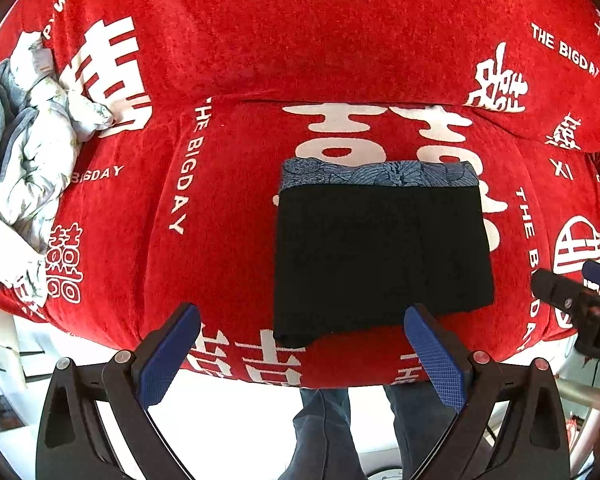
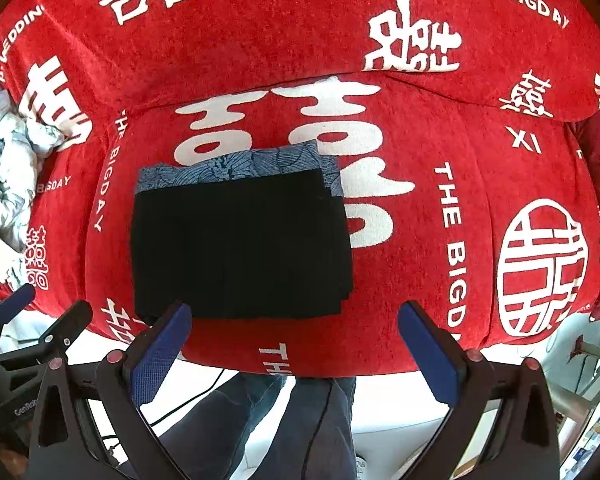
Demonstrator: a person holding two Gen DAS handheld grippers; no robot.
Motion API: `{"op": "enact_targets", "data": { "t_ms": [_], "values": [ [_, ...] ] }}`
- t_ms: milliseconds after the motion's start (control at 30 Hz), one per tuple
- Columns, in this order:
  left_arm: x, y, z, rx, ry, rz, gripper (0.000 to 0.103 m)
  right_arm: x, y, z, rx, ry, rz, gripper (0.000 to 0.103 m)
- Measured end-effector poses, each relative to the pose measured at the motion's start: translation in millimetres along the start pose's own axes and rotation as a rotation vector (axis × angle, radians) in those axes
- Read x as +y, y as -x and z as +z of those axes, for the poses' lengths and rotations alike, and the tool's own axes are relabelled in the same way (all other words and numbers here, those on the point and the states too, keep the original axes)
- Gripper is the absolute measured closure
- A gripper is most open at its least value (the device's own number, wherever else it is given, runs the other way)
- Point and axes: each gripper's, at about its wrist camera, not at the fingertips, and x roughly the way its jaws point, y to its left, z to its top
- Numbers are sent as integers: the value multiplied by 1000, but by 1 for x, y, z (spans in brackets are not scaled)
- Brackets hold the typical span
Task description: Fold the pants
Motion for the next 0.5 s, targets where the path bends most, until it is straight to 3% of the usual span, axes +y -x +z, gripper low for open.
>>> {"op": "enact_targets", "data": {
  "t_ms": [500],
  "values": [
    [-2,5,0,2,-1,2,1,11,0,-1,16,28,-5,0]
  ]
}}
